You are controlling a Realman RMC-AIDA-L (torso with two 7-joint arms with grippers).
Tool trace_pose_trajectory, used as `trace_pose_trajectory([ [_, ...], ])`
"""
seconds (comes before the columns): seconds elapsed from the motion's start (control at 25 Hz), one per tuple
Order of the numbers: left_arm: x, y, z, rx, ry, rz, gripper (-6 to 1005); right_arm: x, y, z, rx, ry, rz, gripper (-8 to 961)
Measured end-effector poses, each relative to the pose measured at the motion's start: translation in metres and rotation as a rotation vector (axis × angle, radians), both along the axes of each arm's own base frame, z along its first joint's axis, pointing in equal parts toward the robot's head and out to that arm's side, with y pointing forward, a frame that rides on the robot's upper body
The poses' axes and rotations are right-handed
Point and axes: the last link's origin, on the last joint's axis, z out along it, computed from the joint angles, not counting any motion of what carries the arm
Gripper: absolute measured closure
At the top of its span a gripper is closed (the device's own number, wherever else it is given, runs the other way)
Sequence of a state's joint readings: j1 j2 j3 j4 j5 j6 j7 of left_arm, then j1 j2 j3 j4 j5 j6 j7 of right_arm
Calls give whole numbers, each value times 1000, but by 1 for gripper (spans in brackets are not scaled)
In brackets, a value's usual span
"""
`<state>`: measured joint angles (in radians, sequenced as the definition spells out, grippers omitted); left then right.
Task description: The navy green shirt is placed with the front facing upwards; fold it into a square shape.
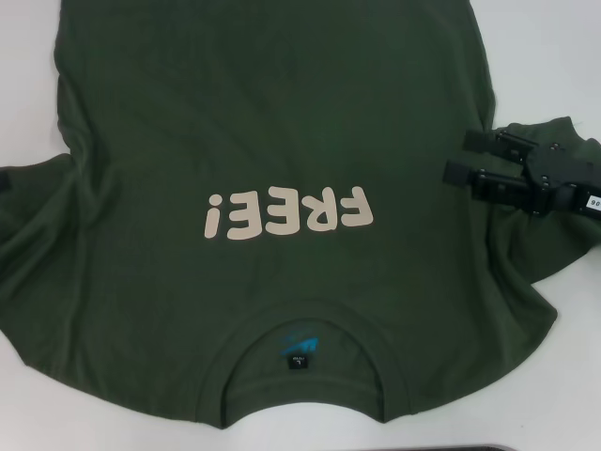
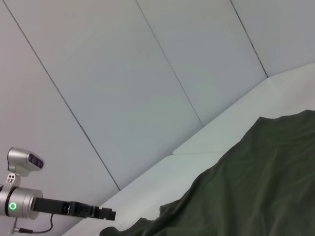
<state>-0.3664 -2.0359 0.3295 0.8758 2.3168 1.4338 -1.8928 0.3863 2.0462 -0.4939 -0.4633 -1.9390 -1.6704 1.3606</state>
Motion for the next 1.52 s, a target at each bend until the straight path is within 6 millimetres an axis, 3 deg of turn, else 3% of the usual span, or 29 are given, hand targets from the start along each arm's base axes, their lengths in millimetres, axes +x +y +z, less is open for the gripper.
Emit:
trace_pose_trajectory([
  [0.72,-7,-7,-5,-64,39,30,113,0,1,1,4,0,2,37],
  [1.52,-2,-9,-11,-131,43,4,116,0,1,2,12,7,-4,37],
])
